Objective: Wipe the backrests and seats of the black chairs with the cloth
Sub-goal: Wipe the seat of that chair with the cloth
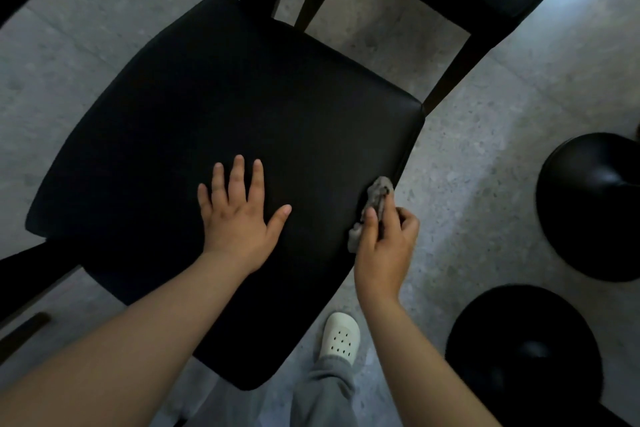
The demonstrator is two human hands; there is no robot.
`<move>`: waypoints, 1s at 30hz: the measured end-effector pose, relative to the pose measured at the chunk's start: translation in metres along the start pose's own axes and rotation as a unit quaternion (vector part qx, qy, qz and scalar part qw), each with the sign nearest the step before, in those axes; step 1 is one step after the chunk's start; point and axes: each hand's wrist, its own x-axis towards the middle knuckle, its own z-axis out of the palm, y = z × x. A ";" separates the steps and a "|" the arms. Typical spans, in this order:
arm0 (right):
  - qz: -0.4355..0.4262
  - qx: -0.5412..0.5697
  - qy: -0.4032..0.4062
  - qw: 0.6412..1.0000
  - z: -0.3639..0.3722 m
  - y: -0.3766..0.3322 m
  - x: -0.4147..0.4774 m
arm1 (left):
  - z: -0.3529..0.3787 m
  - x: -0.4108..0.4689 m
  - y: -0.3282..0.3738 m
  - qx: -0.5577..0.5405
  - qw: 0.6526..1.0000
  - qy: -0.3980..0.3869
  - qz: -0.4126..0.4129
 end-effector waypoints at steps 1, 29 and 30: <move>0.014 -0.004 0.013 1.000 0.006 -0.001 0.002 | 0.001 0.000 0.000 0.002 1.000 0.001 0.000; -0.014 0.031 -0.038 0.999 -0.031 -0.007 0.010 | 0.003 0.001 0.000 0.012 1.000 0.001 -0.001; -0.022 0.029 -0.031 0.999 -0.031 -0.015 0.015 | 0.002 0.000 0.000 0.002 1.000 0.005 0.002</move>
